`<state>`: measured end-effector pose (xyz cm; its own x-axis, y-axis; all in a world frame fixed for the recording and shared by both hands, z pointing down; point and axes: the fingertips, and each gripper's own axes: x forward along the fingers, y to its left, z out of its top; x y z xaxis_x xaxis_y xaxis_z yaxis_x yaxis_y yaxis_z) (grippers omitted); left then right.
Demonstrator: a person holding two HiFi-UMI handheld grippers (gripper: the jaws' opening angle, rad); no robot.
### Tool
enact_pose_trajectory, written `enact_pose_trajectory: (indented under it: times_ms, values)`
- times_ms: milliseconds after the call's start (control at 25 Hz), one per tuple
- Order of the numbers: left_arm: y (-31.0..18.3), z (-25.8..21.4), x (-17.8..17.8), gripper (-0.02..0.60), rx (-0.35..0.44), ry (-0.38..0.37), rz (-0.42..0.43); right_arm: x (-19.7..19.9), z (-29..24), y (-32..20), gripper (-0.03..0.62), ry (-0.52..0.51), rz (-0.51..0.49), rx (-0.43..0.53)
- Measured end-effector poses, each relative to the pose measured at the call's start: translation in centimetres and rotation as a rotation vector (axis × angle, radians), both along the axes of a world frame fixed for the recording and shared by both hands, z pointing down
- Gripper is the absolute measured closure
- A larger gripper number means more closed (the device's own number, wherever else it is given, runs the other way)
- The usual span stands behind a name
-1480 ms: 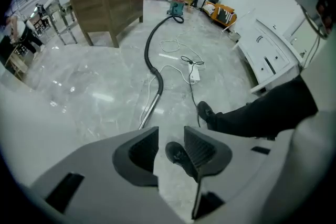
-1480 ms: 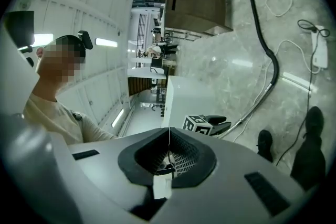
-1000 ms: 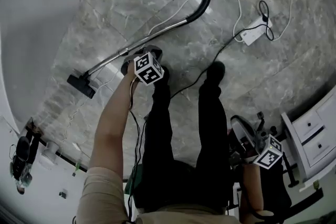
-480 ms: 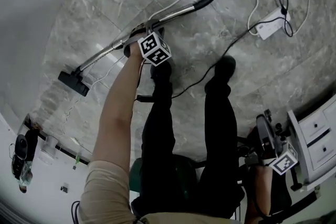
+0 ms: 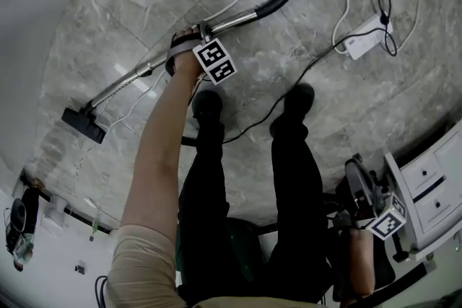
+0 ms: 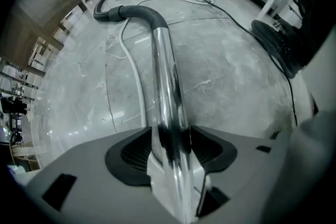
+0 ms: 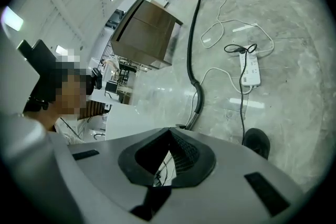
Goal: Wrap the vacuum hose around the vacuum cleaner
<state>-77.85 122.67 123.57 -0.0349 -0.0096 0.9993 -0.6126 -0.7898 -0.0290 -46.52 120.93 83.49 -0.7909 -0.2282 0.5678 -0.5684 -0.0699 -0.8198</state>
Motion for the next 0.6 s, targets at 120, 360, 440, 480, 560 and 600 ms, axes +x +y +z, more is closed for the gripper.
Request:
enact_pose_trajectory:
  times_ms: [120,360,440,480,560,600]
  values:
    - [0.3,0.6,0.4,0.382,-0.043,0.027,-0.045,-0.2,0.3,-0.2,0.591,0.009,-0.018,0.001]
    - [0.3,-0.2,0.4,0.411,-0.153,0.172,-0.115,-1.1,0.2,0.1,0.591,0.005,-0.05,-0.012]
    - [0.4,-1.4,0.7,0.411,-0.202,0.224,-0.104,-1.1,0.1,0.0,0.591,0.012,-0.059,-0.014]
    - [0.6,-2.3,1.0,0.411,-0.22,0.252,-0.095,-1.1,-0.1,0.0,0.591,0.015,-0.06,-0.015]
    - [1.1,-4.6,1.9,0.411,-0.252,0.311,-0.074,-1.3,-0.7,0.2,0.591,0.011,-0.06,-0.02]
    - [1.4,-6.0,2.4,0.411,-0.266,0.341,-0.062,-1.5,-1.0,0.3,0.591,0.004,-0.064,-0.023]
